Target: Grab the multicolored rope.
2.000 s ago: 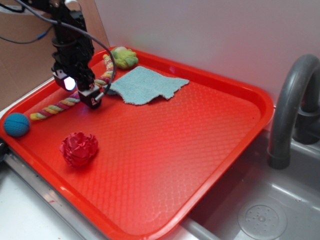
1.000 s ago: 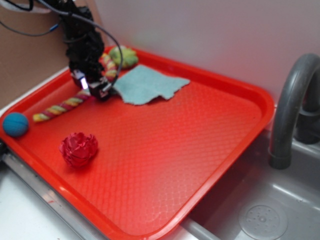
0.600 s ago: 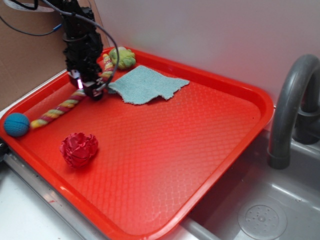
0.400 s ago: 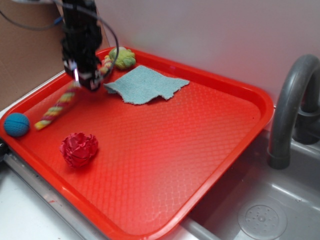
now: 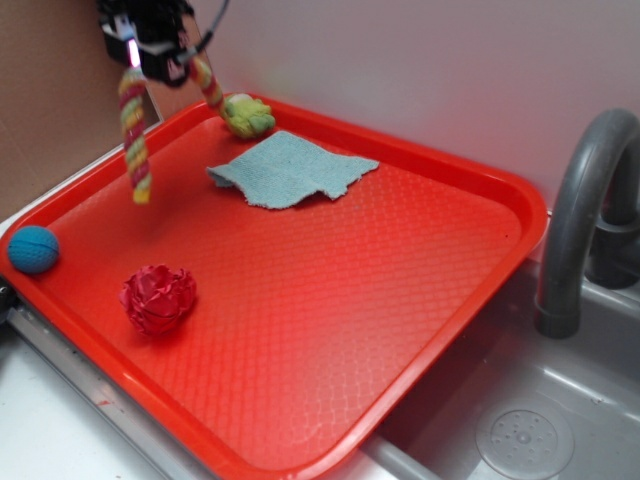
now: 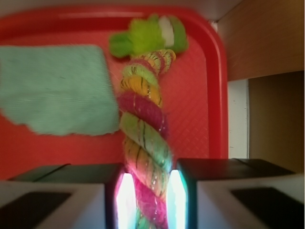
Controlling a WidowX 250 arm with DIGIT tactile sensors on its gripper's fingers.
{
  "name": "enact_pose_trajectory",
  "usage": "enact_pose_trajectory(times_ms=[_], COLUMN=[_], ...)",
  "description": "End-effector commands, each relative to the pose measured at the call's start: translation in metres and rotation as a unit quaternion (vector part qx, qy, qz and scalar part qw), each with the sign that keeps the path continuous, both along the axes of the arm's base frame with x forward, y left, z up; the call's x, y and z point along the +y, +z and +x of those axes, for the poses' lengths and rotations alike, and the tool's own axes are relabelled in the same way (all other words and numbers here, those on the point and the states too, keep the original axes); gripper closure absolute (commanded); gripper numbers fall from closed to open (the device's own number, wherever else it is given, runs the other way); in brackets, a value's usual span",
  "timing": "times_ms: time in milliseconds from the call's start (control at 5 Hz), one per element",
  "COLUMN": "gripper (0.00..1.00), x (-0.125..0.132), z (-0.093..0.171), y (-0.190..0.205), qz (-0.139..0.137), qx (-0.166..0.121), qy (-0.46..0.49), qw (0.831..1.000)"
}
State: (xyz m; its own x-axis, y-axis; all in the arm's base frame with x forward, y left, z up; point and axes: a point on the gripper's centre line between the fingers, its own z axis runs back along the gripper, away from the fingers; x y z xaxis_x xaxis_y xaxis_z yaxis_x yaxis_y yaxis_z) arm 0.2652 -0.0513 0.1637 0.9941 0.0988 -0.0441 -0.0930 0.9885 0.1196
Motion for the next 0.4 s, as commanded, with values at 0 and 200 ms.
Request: enact_pose_trajectory(times_ms=[0,200], gripper=[1.0,1.0], x=[0.01,0.022], z=[-0.01,0.004], y=[0.057,0.043], qz=[-0.077,-0.074], qx=[-0.067,-0.062], qy=[-0.041,-0.049], qw=[0.994,0.994])
